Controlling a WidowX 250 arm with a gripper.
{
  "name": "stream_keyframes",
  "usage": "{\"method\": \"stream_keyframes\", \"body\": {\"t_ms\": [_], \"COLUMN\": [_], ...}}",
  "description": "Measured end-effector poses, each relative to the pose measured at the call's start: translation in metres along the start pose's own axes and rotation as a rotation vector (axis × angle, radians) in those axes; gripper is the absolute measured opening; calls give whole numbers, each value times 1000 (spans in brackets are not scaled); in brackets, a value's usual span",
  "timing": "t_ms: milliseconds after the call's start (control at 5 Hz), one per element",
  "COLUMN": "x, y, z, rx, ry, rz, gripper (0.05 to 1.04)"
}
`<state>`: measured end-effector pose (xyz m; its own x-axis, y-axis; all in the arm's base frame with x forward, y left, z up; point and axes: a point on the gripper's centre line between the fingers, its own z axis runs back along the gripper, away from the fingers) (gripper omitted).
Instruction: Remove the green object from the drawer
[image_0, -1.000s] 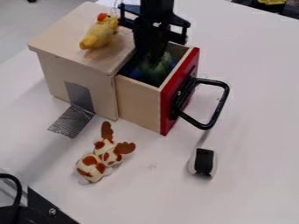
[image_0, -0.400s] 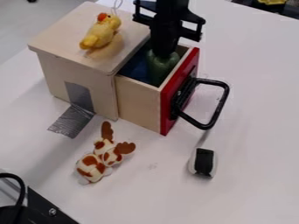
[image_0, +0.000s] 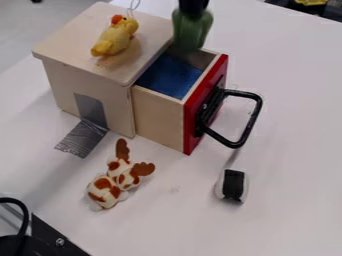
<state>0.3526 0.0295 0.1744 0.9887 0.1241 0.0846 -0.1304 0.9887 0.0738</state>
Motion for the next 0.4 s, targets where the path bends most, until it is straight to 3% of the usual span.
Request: {"method": "stream_keyframes", "body": {"t_ms": [200, 400], "x": [31, 61], "y": [-7, -16], "z": [7, -10], "rx": [-31, -68], "ry": [-17, 8], "rz": [12, -9], "gripper": [74, 74]}}
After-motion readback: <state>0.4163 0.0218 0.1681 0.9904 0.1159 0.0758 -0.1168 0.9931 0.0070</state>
